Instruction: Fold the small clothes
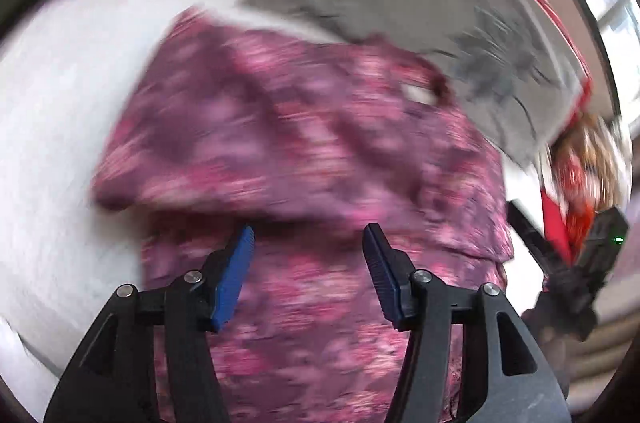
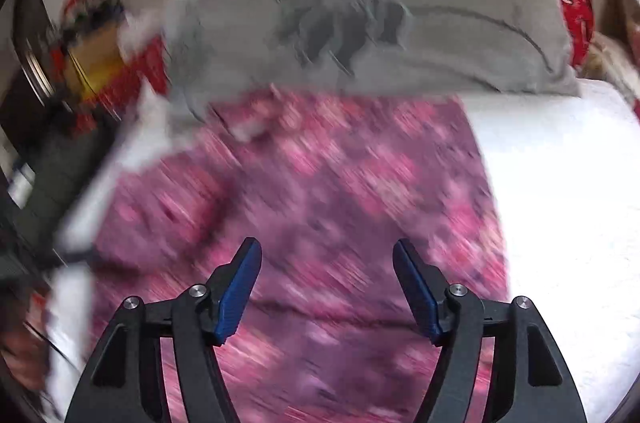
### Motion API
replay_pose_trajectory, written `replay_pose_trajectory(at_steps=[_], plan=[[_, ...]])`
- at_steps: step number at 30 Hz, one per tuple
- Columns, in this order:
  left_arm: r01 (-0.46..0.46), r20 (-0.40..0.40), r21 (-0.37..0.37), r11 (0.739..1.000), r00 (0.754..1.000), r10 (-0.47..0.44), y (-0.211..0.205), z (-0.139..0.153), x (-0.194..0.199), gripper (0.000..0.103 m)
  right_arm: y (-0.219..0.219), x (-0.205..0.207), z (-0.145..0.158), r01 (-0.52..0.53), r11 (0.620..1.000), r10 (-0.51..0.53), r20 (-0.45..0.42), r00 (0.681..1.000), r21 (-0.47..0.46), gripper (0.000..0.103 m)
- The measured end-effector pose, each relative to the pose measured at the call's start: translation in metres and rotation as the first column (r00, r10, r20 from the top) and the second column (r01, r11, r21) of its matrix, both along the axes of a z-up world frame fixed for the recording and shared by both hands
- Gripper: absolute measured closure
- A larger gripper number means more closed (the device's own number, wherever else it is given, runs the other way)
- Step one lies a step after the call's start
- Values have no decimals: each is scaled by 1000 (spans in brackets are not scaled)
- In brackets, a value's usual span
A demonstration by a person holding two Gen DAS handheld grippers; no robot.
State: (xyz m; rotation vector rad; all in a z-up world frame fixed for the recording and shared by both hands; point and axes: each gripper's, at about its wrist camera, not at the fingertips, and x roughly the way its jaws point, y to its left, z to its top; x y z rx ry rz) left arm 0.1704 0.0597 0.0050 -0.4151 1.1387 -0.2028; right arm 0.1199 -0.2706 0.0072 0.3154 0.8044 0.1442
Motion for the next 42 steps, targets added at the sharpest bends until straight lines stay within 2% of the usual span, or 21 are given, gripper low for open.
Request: replay_pose_trajectory(at_steps=[2, 4, 6, 8, 10, 11, 13, 14, 17, 22, 25, 28, 33, 35, 38, 40, 41, 42], plan=[[-48, -46, -56, 997, 998, 46, 14, -15, 1, 48, 11, 17, 11, -34, 995, 33, 9, 999, 93, 29], [-87, -82, -124, 988, 994, 77, 25, -28, 1, 48, 24, 34, 12, -47, 988, 50, -13, 999, 149, 28], [-103, -93, -166, 981, 992, 88, 28, -34, 3, 48, 43, 58, 2, -51, 986, 65, -84, 994, 162, 28], [-98, -85, -166, 981, 993, 85, 27, -31, 4, 48, 57, 73, -11, -46, 985, 68, -133, 989, 165, 31], [-91, -80, -162, 983, 994, 79, 26, -30, 6, 48, 65, 82, -18, -51, 977, 82, -141, 987, 206, 68], [-89, -81, -165, 982, 994, 77, 26, -30, 6, 48, 67, 85, -18, -49, 974, 82, -142, 986, 222, 96], [-93, -84, -179, 979, 993, 79, 33, -32, 8, 48, 62, 84, -15, -35, 971, 67, -129, 989, 235, 96], [-96, -86, -188, 977, 993, 81, 35, -33, 9, 48, 55, 79, -8, -32, 968, 54, -84, 995, 247, 96], [-98, -87, -196, 976, 993, 82, 38, -36, 9, 48, 32, 63, 9, -7, 968, 12, -20, 1000, 250, 96], [-96, -82, -178, 979, 993, 83, 34, -35, 9, 48, -21, 43, 22, 78, 963, -84, 12, 996, 257, 96], [-82, -81, -161, 984, 994, 69, 30, -35, 9, 48, -50, 31, 14, 150, 954, -154, -7, 988, 261, 96], [-62, -77, -136, 989, 996, 52, 25, -34, 8, 48, -79, 19, -5, 226, 934, -217, -61, 974, 277, 96], [3, -72, -62, 998, 997, -7, 13, -26, -2, 48, -99, 2, -37, 278, 920, -243, -154, 958, 277, 96], [57, -57, -86, 995, 996, -62, 10, -19, -12, 48, -102, -1, -45, 280, 908, -232, -182, 956, 313, 91], [139, 6, -124, 983, 990, -139, 1, -1, -25, 48, -106, -7, -39, 295, 889, -252, -164, 954, 349, 87], [157, 55, -87, 984, 987, -152, -5, 13, -20, 48, -108, -6, -32, 292, 894, -261, -135, 956, 339, 79], [151, 73, -65, 986, 987, -146, -6, 18, -15, 48, -108, -4, -31, 289, 897, -259, -133, 957, 335, 71], [141, 79, -51, 989, 988, -136, -7, 21, -9, 48, -108, 0, -31, 289, 900, -258, -135, 957, 326, 69]])
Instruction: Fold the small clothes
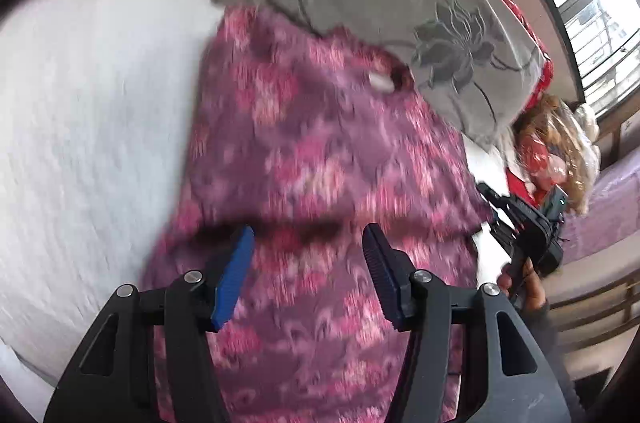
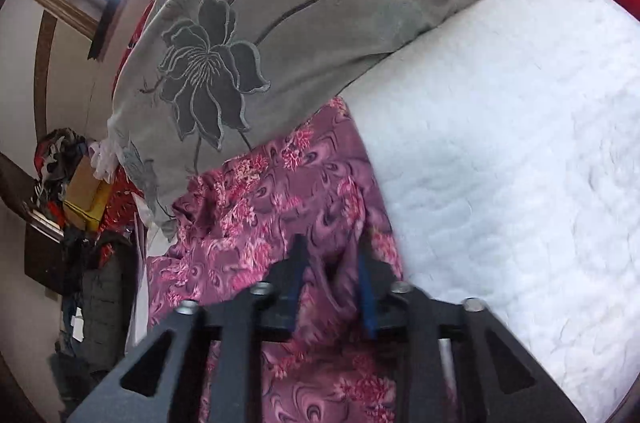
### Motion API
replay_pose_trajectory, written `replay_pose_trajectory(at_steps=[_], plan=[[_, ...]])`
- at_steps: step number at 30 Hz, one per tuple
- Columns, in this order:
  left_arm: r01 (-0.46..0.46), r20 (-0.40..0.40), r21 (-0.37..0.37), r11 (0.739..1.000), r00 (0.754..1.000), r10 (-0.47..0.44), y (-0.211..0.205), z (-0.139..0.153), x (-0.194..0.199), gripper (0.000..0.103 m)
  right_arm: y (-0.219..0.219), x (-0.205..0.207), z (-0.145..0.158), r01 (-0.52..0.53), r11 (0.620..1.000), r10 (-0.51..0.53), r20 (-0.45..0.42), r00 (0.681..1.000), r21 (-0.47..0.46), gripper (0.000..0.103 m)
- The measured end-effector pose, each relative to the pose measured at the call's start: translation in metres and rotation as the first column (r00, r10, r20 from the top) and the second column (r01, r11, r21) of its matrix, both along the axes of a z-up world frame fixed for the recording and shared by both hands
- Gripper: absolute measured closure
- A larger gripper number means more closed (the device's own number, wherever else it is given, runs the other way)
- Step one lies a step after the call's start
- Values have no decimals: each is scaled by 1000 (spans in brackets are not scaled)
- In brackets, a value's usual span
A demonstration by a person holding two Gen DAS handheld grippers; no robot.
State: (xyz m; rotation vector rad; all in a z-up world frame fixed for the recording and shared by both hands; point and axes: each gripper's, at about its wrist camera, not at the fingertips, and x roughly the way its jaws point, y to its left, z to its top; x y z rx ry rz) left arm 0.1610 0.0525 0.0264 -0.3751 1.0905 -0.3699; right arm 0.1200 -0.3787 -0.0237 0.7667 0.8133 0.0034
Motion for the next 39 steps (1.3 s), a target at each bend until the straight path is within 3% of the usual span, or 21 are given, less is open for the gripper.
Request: replay_pose_trajectory(at_steps=[2, 4, 5, 6, 8, 10, 11, 13, 17, 18, 20, 24, 26, 29, 30, 32, 35, 37, 39], plan=[[-17, 7, 20, 1000, 1000, 17, -3, 3, 18, 48, 1, 8, -2, 8, 1000, -8, -10, 1000, -2, 68], [-31, -8, 87, 996, 999, 31, -9, -2, 31, 48, 0, 18, -8, 7, 1000, -7, -24, 1000, 30, 68], [-24, -19, 134, 991, 999, 27, -13, -8, 40, 48, 2, 23, -11, -5, 999, 7, -44, 999, 32, 77], [-28, -28, 174, 984, 999, 33, -11, -14, 45, 48, 5, 29, -8, -33, 999, 33, -50, 998, 0, 99], [-38, -53, 275, 961, 997, 54, -15, -30, 56, 48, 9, 31, 9, -59, 997, 60, 12, 998, -52, 99], [-38, -93, 339, 940, 993, 74, -13, -49, 58, 47, 1, 25, 30, -19, 999, 24, 121, 992, -44, 99], [-34, -103, 340, 940, 992, 73, -13, -58, 59, 45, -8, 22, 38, 28, 999, -22, 162, 987, -40, 99], [-42, -58, 341, 939, 996, 65, -13, -57, 54, 45, -18, 25, 34, 72, 995, -62, 141, 988, -64, 99], [-13, -77, 353, 936, 996, 43, -11, -50, 48, 46, -18, 43, -13, -13, 990, -5, -129, 992, -141, 96], [-10, -87, 331, 943, 995, 40, -8, -46, 45, 46, -15, 40, -9, -19, 984, -2, -120, 993, -177, 88], [-4, -71, 283, 959, 997, 25, -6, -35, 36, 46, -13, 28, 12, 5, 970, -24, -76, 997, -244, 87], [32, -36, 267, 963, 999, -23, -26, -33, 22, 45, -2, 1, 43, -72, 978, 90, 85, 992, -197, 85], [51, -68, 322, 945, 997, -31, -39, -49, 21, 45, 7, 2, 32, -159, 971, 167, 35, 985, -178, 84], [50, -44, 373, 926, 998, -37, -47, -47, 15, 44, 22, 8, -8, -241, 954, 214, -161, 963, -175, 82], [59, -59, 355, 933, 997, -40, -46, -43, 11, 44, 19, -1, -5, -205, 964, 188, -113, 976, -168, 83], [68, -78, 300, 951, 996, -47, -42, -35, -2, 44, 14, -8, 0, -191, 974, 176, -126, 976, -124, 82], [86, -94, 247, 965, 993, -64, -35, -31, -33, 44, 19, -35, 9, -236, 966, 225, -102, 969, -103, 81], [105, -132, 229, 968, 988, -76, -34, -43, -52, 43, 28, -52, 5, -291, 948, 273, -144, 951, -126, 81], [114, -103, 285, 952, 991, -88, -40, -51, -66, 43, 38, -72, -8, -344, 926, 308, -219, 926, -157, 78]])
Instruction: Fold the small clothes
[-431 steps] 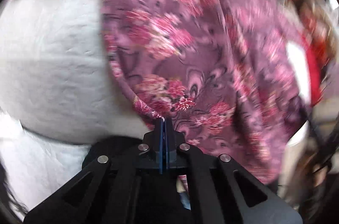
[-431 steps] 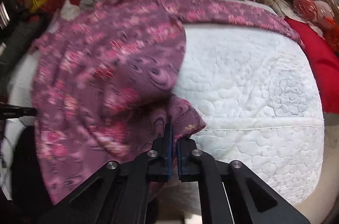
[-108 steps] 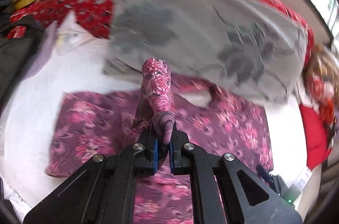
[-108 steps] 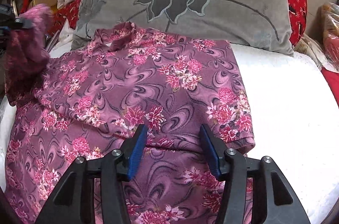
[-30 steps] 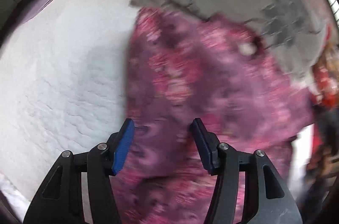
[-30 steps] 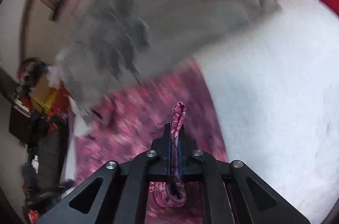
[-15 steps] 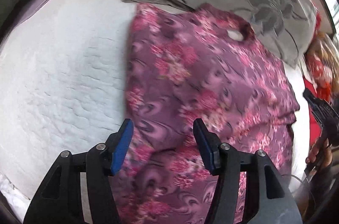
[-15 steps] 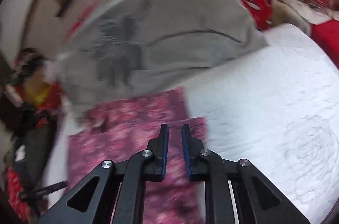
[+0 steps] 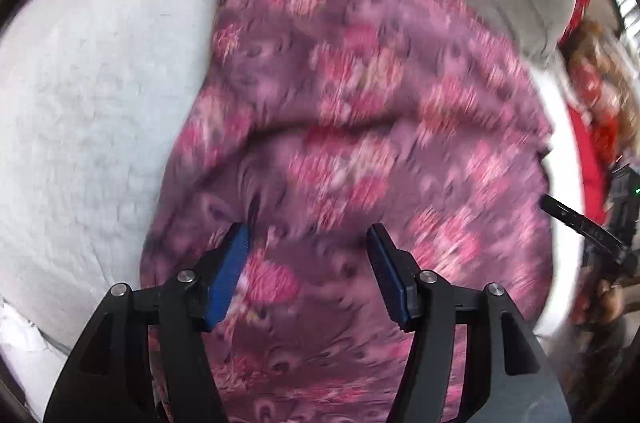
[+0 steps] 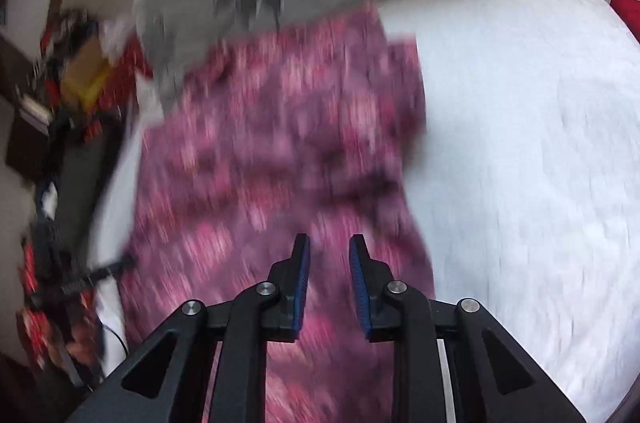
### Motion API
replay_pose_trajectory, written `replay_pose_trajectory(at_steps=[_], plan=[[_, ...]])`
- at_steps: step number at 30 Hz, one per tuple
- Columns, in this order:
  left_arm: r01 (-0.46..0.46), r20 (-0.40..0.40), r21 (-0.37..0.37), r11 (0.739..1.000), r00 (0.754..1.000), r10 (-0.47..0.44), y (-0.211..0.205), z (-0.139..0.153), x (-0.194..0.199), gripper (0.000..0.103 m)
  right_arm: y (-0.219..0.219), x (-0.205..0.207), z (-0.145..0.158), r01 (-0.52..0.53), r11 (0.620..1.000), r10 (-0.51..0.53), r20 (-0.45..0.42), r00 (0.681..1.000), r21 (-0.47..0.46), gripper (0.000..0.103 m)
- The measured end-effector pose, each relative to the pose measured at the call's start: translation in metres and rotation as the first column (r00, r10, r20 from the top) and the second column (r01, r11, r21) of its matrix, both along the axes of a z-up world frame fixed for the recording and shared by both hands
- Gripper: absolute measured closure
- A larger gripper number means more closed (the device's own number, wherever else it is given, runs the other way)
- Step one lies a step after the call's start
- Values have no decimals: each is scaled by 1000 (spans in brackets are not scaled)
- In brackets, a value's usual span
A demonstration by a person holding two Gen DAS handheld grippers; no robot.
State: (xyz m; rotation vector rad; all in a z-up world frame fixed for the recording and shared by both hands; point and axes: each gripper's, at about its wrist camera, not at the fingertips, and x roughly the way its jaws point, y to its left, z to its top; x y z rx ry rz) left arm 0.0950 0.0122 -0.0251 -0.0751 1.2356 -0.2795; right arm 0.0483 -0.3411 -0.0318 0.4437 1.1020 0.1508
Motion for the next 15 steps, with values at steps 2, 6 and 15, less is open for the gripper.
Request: replay_pose_trajectory(at_steps=[2, 6, 15], plan=[[40, 44, 83, 996, 998, -44, -12, 3, -14, 40, 8, -10, -9, -20, 999, 18, -39, 999, -50, 78], [60, 38, 117, 991, 997, -65, -17, 7, -36, 37, 6, -43, -7, 29, 1000, -29, -32, 999, -3, 76], [4, -81, -23, 1000, 997, -6, 49, 15, -85, 37, 5, -105, -7, 20, 999, -23, -87, 996, -26, 74]])
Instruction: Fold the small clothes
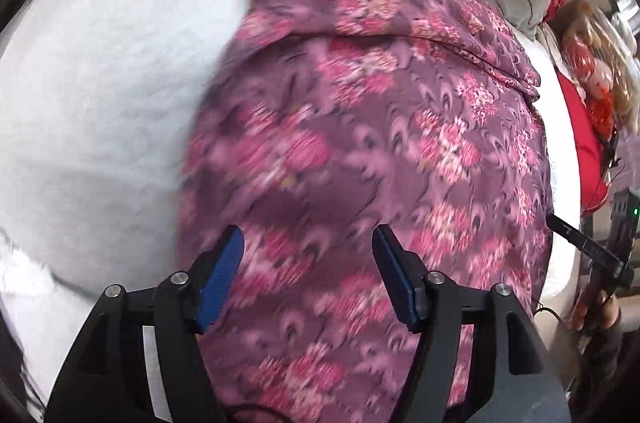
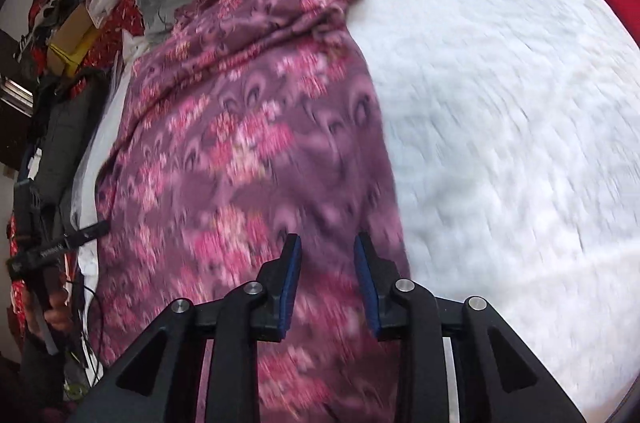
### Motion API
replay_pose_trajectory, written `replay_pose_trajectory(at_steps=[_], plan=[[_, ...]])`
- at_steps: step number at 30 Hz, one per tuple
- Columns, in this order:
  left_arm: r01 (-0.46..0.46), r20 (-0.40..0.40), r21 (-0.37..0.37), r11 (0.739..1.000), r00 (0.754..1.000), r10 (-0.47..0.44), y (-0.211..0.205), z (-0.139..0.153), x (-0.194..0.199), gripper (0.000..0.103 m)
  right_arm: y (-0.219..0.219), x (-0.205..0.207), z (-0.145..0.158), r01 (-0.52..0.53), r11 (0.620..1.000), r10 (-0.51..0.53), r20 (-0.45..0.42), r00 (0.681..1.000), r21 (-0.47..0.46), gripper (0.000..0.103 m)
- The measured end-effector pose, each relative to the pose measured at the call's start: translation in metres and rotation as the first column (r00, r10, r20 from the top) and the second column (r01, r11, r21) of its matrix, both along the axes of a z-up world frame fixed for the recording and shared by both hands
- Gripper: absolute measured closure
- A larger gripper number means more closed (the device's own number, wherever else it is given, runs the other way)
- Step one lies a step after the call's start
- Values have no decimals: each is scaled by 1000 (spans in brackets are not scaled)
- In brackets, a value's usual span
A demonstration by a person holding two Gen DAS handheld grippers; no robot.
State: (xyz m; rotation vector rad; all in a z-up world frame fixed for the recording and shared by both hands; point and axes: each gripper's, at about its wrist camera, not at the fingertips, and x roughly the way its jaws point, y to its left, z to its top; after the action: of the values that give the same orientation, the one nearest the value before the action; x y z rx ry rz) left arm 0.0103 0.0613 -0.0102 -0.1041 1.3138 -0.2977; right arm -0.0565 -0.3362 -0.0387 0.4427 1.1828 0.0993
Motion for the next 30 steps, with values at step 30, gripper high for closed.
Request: replay_pose_trajectory(at_steps=[30], plan=[[26, -321, -139, 990, 945, -69, 54, -23, -68, 37, -70, -137, -65, 186, 862, -207, -8, 978, 473, 42]])
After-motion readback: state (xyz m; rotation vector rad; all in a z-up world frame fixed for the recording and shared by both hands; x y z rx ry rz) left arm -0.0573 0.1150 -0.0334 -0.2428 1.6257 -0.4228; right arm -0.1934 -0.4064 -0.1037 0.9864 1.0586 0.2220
